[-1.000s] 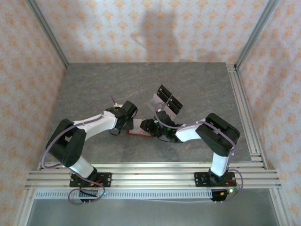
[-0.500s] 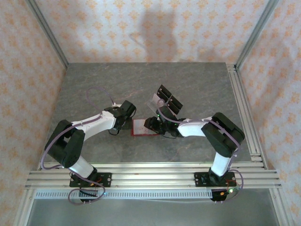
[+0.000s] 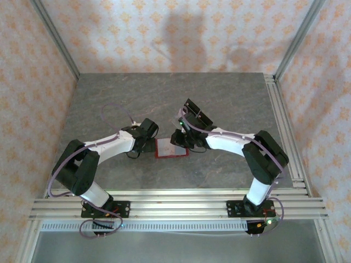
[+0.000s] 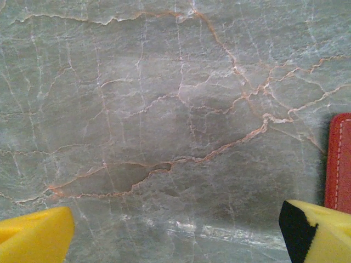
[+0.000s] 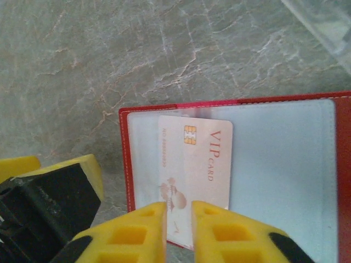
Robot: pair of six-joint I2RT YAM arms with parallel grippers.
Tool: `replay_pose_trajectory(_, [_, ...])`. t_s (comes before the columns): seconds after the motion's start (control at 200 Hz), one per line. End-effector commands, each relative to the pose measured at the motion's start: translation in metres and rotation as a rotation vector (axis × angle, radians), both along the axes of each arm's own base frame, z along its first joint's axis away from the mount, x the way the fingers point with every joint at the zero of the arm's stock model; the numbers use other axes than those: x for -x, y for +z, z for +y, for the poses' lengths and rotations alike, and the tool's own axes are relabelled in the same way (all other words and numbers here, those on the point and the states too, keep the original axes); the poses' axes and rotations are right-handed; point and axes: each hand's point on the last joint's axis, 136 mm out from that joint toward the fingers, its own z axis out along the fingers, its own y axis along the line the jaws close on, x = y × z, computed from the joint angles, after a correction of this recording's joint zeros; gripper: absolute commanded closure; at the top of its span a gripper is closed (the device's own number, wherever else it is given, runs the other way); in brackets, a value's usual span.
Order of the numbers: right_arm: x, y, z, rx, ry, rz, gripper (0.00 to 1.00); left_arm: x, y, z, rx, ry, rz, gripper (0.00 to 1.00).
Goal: Put the credit cards into the card holder
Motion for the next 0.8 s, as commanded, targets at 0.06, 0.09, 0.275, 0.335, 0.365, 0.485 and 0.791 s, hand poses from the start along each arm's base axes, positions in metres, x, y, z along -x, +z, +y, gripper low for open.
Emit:
replay_pose_trajectory(0.06, [-0.003,-0.009,-0.013,0.128,0.010,0.010,0.98,0.000,-0.005,0.001,-0.008,-0.012,0.005,0.03])
replay_pose_trajectory(0.09, [-0.005,-0.009,-0.013,0.137,0.011,0.009,0.99,0.000,-0.006,0.000,-0.008,-0.013,0.005,0.03])
replay_pose_trajectory(0.275, [-0.011,-0.016,-0.012,0.191,0.025,0.015,1.00,0.000,-0.012,0.000,-0.013,-0.012,0.017,0.03])
replay_pose_trajectory(0.335, [-0.012,-0.020,-0.013,0.208,0.027,0.021,1.00,0.000,-0.013,0.000,-0.015,-0.013,0.017,0.03])
replay_pose_trajectory(0.365, [-0.012,-0.021,-0.014,0.217,0.027,0.023,1.00,0.001,-0.013,0.001,-0.016,-0.013,0.020,0.03])
replay_pose_trajectory(0.485, [-0.012,-0.028,-0.017,0.241,0.026,0.034,1.00,0.001,-0.015,0.001,-0.018,-0.014,0.021,0.03])
replay_pose_trajectory(0.791, [-0.015,-0.037,-0.013,0.254,0.040,0.048,1.00,0.001,-0.018,0.001,-0.021,-0.015,0.026,0.03])
